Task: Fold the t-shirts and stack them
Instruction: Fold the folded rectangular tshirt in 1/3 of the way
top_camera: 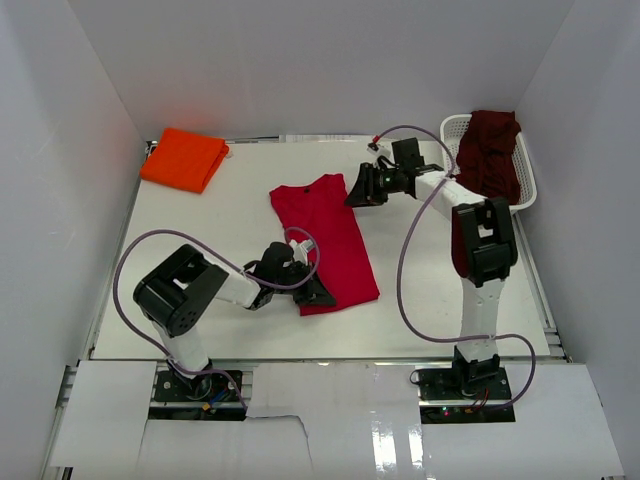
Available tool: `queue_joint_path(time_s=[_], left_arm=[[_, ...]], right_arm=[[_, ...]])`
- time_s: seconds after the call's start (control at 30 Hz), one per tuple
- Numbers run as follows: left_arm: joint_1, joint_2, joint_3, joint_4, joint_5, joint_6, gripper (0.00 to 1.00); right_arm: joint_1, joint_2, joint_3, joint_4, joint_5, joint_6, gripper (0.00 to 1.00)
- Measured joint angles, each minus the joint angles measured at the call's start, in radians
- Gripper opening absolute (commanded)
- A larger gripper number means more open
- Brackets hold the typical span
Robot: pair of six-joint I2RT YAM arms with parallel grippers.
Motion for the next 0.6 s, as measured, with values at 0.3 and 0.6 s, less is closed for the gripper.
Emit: queue_joint_path(time_s=[0.3, 0.6], left_arm=[[-0.006, -0.211, 0.063, -0.306, -0.036, 0.064, 0.06], [0.006, -0.290, 0.178, -0.499, -0.130, 0.124, 0.06]], right_arm=[[-0.006, -0.227, -0.238, -0.047, 0.019, -0.075, 0.53], [0.013, -0.091, -0.243, -0.013, -0.055, -0.050, 0.50]])
